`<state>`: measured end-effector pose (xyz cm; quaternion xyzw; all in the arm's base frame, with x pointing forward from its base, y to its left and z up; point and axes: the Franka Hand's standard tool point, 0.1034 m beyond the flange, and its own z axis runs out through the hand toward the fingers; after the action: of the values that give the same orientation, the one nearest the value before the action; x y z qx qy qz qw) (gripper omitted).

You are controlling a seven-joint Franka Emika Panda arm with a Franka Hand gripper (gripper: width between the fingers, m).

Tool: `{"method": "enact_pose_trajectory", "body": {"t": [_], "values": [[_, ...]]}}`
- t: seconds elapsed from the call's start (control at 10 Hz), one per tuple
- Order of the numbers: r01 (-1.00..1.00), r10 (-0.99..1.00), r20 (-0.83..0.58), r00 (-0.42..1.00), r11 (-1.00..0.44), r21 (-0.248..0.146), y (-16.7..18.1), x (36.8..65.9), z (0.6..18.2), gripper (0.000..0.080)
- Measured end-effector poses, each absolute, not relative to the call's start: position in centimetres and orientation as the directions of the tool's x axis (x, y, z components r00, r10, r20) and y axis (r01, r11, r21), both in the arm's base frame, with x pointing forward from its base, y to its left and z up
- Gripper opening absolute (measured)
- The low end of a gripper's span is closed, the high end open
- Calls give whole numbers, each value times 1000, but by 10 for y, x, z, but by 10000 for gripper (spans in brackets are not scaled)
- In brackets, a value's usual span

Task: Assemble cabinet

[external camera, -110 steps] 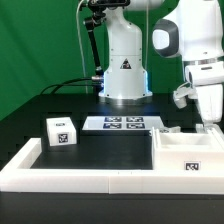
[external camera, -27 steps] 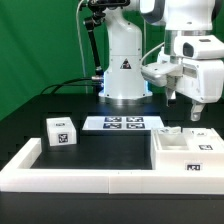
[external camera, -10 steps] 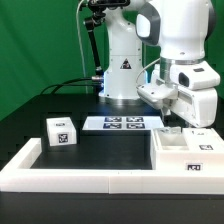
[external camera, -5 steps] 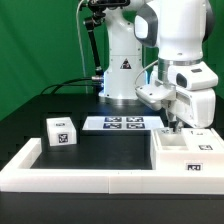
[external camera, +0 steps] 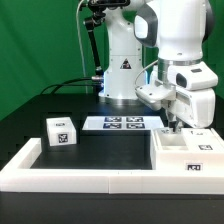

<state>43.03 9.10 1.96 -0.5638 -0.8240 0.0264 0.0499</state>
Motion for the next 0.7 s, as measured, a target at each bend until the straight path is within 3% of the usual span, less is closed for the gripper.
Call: {"method": "enact_pose_trajectory", "body": {"t": [0.7], "values": [[994,997,-33,-76,73,-80,76,432,64,68]]}}
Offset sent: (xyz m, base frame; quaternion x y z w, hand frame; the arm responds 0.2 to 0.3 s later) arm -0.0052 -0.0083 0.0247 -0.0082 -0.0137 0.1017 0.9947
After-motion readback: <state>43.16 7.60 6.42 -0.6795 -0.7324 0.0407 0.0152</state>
